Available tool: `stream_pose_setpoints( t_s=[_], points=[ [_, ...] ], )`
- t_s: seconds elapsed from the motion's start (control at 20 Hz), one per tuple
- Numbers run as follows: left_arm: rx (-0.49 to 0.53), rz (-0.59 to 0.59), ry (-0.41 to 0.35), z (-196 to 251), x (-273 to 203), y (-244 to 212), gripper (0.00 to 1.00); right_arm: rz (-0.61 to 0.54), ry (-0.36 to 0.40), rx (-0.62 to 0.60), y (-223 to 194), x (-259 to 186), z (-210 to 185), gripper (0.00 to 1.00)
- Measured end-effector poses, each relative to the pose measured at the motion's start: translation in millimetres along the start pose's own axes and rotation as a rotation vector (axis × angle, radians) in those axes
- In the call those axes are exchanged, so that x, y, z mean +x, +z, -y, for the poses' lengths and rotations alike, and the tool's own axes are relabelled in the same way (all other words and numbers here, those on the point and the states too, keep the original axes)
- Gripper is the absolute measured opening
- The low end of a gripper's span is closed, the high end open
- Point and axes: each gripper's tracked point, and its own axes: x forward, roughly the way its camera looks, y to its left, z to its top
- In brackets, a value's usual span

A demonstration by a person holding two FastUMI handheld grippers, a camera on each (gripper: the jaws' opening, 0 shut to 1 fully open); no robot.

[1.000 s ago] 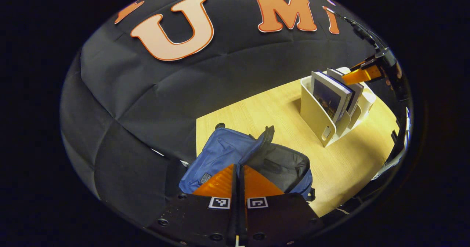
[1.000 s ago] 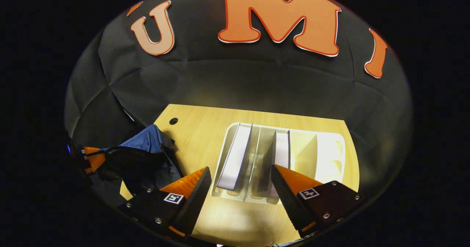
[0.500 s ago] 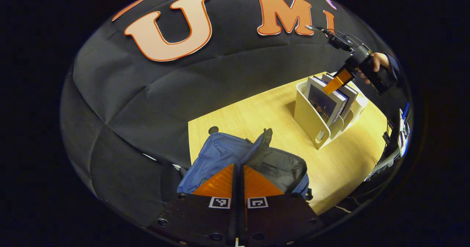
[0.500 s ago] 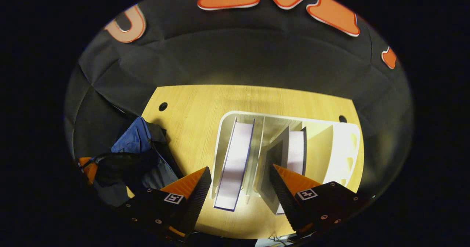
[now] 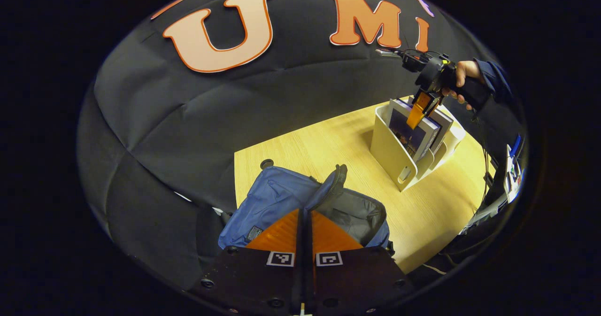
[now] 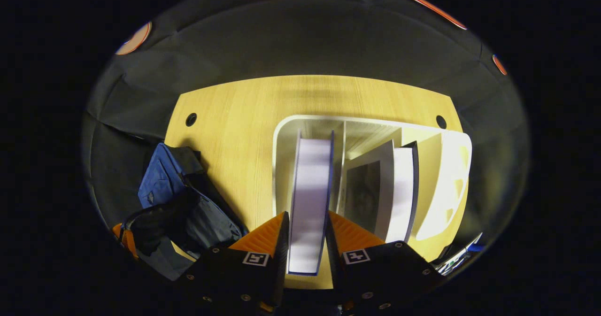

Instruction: Open the schoolbag, grab two books from the bookshelf and put them into the schoolbag.

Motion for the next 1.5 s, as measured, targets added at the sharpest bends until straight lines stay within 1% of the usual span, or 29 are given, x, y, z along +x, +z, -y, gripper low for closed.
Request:
stream_pose_setpoints(
  t_s=[0.05,0.1,0.3,0.5,0.7,0.85,1.0,1.2,1.3,1.4,1.5],
  points=[
    [-0.005,0.003,-0.003,1.2,-0.4,-0.8,0.03,-0.017,-0.005,-0.001,-4.0,2.7,-0.1,0.31],
    [-0.01,0.0,-0.007,2.6,-1.0,-0.8,0.03,-0.03,-0.007,-0.009,-7.4,-0.2,0.3,0.35],
    [-0.011,-0.012,-0.002,5.5,-2.3,-1.1,0.03,-0.015,-0.008,-0.006,-6.9,-16.0,7.1,0.3],
    [0.003,-0.037,0.001,6.8,-5.4,5.0,0.03,0.037,0.04,0.006,-4.0,-50.0,18.5,0.28],
    [0.016,-0.054,0.01,-3.0,-8.8,13.8,0.02,0.096,0.129,0.02,-11.2,-87.7,27.7,0.28],
    [0.009,-0.071,0.007,-6.4,-9.7,16.9,0.02,0.161,0.188,0.034,-17.8,-112.2,36.0,0.28],
    [0.014,-0.084,0.01,-8.4,-7.2,20.3,0.02,0.212,0.265,0.076,-22.2,-140.4,38.9,0.28],
    [0.002,-0.103,0.002,-11.5,-7.2,23.1,0.01,0.277,0.349,0.124,-28.4,-165.9,42.2,0.27],
    [0.014,-0.106,-0.005,-12.8,-8.4,23.3,0.01,0.296,0.418,0.16,-34.9,-176.1,36.1,0.27],
    [0.022,-0.114,-0.009,-13.5,-7.6,24.5,0.01,0.31,0.495,0.188,-44.0,-177.2,22.8,0.27],
    [0.023,-0.125,-0.01,-13.2,-4.1,28.6,0.01,0.32,0.556,0.205,-54.6,-176.6,10.1,0.27]
  ],
)
